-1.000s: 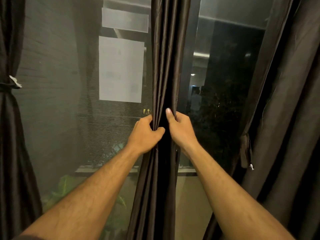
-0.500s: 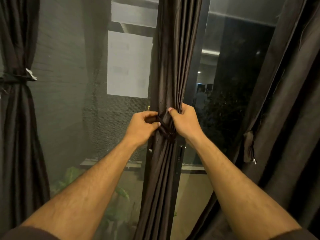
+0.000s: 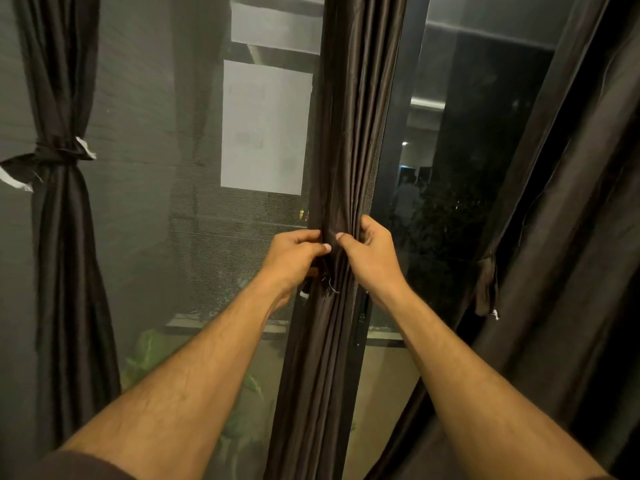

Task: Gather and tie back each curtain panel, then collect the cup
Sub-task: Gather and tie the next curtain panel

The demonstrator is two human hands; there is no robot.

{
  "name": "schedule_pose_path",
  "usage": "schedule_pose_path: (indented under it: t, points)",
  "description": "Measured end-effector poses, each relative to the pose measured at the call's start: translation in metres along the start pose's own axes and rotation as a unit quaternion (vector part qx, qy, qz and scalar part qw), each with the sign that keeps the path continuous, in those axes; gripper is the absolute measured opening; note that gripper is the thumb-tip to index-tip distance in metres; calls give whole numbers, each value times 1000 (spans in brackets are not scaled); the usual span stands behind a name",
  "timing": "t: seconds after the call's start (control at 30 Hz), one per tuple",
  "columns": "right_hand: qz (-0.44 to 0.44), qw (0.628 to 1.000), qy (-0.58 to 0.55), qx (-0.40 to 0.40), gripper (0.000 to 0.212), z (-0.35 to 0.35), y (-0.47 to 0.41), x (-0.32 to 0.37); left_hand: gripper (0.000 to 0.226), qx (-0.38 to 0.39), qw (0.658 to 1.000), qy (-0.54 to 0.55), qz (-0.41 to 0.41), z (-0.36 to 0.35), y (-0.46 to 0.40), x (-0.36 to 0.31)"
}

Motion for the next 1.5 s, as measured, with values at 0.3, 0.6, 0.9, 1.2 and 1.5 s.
schedule_pose_path:
  t: [0.3, 0.6, 0.9, 1.2, 1.5]
  points:
    - [-48, 994, 21, 94, 35, 13, -6, -9, 40, 49, 982, 157, 98, -12, 9, 6]
    - [-41, 997, 61, 14, 26, 22, -15, -27, 9, -103, 993, -52, 4, -15, 3, 19]
    - [9, 994, 102, 41, 30, 28, -14, -24, 11, -211, 963, 152, 78, -22, -10, 18]
    - [51, 988, 117, 83, 13, 28, -9, -14, 3, -259, 963, -1, -67, -32, -18, -3]
    - [-116, 990, -54, 66, 38, 19, -10, -20, 28, -159, 974, 146, 66, -45, -11, -12]
Point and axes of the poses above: each hand's wrist, its own y-axis away from the middle knuckle, its own z-axis out of the back of the hand, x = y × z, the point moved 3 cm from there along -y, towards the middle knuckle, and after that the axes turned 13 degrees about -x, right-handed, at the moved point
